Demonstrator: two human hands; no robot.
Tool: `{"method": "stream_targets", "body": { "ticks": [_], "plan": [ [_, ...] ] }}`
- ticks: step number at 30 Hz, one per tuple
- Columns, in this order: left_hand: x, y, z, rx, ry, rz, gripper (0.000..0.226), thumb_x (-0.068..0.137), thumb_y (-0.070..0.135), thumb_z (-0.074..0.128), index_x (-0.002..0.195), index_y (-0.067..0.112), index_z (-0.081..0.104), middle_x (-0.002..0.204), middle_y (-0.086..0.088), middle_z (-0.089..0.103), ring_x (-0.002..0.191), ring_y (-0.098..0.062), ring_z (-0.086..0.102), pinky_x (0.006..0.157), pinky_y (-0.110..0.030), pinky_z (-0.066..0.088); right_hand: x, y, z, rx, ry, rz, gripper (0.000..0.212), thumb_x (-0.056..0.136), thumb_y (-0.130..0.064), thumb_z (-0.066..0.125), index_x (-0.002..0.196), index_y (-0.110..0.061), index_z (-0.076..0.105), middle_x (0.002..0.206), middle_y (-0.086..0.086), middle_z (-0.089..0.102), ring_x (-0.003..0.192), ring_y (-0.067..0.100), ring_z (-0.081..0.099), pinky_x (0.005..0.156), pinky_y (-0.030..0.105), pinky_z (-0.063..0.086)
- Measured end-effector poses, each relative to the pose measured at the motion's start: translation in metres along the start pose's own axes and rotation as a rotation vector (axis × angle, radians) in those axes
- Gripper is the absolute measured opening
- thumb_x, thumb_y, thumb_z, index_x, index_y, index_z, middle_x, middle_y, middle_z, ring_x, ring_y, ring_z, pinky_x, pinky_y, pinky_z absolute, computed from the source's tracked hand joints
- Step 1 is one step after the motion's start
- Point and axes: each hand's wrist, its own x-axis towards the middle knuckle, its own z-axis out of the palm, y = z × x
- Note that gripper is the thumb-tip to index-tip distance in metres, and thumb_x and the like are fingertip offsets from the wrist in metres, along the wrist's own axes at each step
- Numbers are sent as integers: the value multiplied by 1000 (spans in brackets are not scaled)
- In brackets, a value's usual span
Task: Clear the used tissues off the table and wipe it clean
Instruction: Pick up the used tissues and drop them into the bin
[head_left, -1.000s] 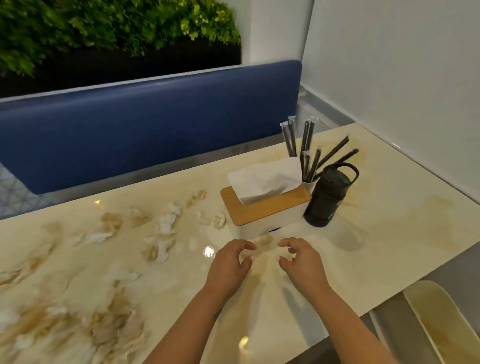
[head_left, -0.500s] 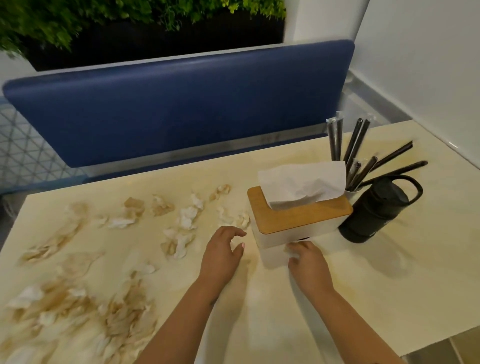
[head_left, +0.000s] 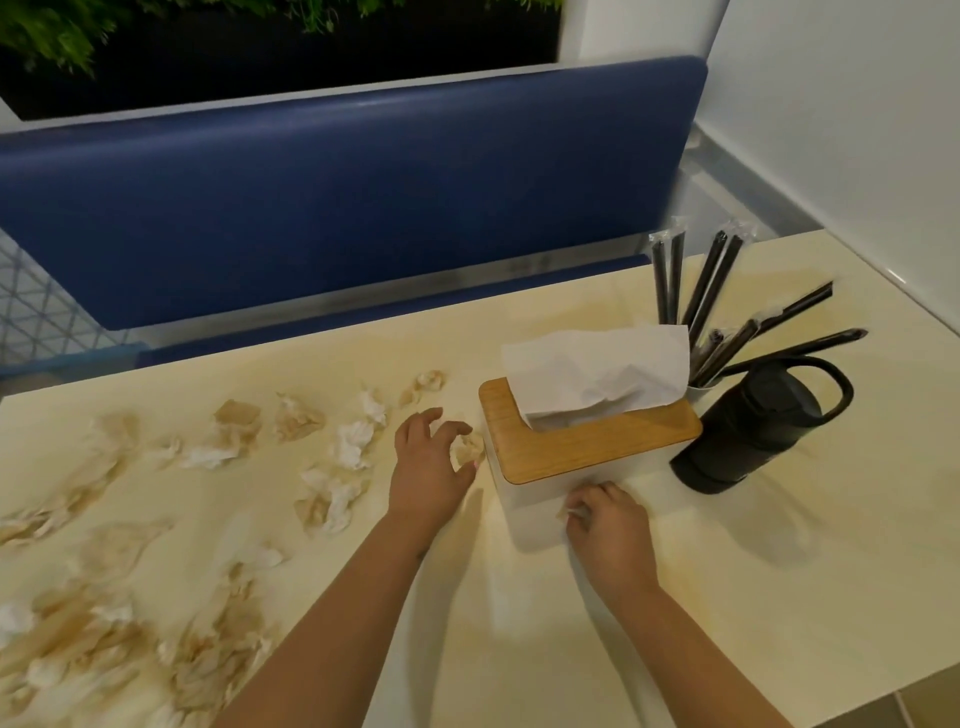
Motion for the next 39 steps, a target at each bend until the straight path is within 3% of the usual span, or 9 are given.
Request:
{"method": "stream_targets", "body": {
  "ticks": [6,11,15,20,24,30,39],
  "plan": [
    [16,-1,12,61,-100,-44,42,85,30,65,126,27,55,143,-1,33,135,-23,19,94,-33,40,-6,3,-2,96,6,28,17,71,1,66,75,-15,64,80,-6,56,76,19,57,72,36,49],
    [23,-2,17,74,-70,-29,25,88,21,60,113,22,65,130,-2,46,124,-23,35,85,-28,38,-10,5,-5,133,25,52,15,75,-1,66,78,-15,65,82,-8,55,76,13,55,68,21,44],
    [29,-2,20,92,-52,-8,24,87,9,56,108,15,65,117,-5,52,112,-25,43,78,-24,35,-12,6,-9,156,18,82,13,77,-2,64,80,-15,66,85,-7,56,75,5,53,65,4,35],
    [33,0,24,88,-49,13,25,82,-1,53,100,9,67,103,-9,55,92,-27,54,69,-27,39,-17,6,-13,172,20,92,13,79,-2,63,83,-15,65,86,-8,55,75,1,51,64,3,35],
    [28,-1,22,38,-50,12,22,78,-3,55,94,8,66,96,-5,52,77,-20,51,63,-22,34,-21,6,-17,209,29,141,17,80,-2,63,83,-19,62,87,-10,53,76,2,53,64,3,35],
    [5,-6,15,-44,-32,25,20,75,1,60,92,11,64,92,0,50,75,-16,51,59,-15,33,-28,0,-24,227,71,150,21,79,-2,64,81,-22,60,84,-11,52,76,0,53,63,4,35],
    [-43,1,9,-121,-26,111,21,72,0,61,88,13,64,92,3,51,76,-9,50,66,-9,35,-51,-4,-33,247,152,150,21,76,0,66,81,-20,61,82,-11,52,74,0,52,64,2,36]
  ]
}}
